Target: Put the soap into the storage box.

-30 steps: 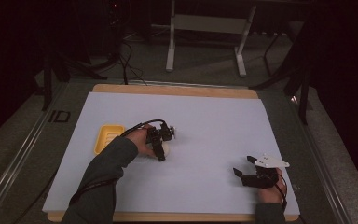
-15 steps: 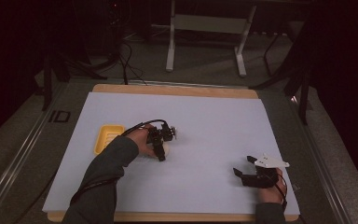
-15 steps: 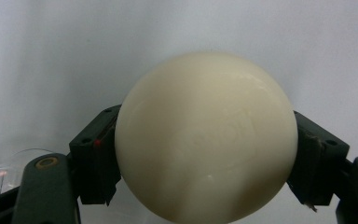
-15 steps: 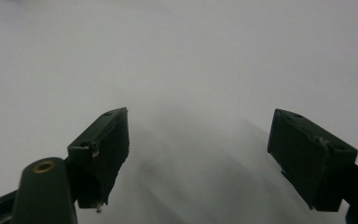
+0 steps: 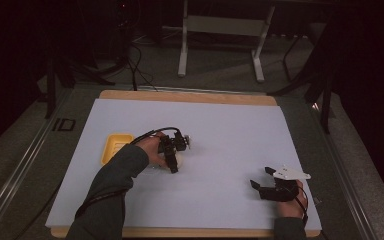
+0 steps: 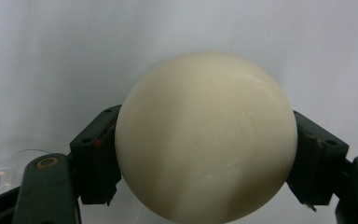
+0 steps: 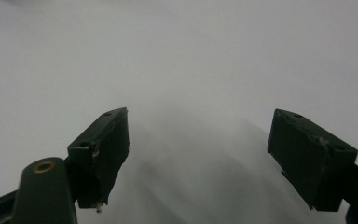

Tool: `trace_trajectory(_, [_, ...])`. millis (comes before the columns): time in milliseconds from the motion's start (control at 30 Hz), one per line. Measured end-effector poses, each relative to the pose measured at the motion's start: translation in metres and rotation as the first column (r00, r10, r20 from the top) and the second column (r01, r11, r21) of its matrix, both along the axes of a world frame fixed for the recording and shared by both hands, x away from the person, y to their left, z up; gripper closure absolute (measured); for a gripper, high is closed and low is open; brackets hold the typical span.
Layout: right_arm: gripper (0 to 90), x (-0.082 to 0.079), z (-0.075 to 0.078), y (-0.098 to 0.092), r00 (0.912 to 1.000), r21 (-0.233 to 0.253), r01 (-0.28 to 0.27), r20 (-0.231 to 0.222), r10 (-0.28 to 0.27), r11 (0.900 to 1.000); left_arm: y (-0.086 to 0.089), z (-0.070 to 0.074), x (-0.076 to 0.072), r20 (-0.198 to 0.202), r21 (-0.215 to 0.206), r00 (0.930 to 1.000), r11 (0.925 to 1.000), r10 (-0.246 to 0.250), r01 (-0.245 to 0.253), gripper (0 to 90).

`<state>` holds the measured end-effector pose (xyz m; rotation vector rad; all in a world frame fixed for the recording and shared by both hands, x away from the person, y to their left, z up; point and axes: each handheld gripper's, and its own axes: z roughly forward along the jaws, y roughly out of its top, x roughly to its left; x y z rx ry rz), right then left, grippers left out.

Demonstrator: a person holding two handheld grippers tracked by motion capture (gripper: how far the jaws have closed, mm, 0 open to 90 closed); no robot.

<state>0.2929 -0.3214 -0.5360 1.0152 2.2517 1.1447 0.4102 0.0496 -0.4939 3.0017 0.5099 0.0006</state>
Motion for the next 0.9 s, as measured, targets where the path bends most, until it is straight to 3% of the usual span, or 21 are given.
trace_trajectory(900, [20.5, 0.0, 0.0, 0.0, 1.0, 0.002, 0.001, 0.002, -0.001, 1.0, 0.015, 0.03, 0.0, 0.033, -0.007, 0.999, 0.9996, 0.029, -0.029, 24.1])
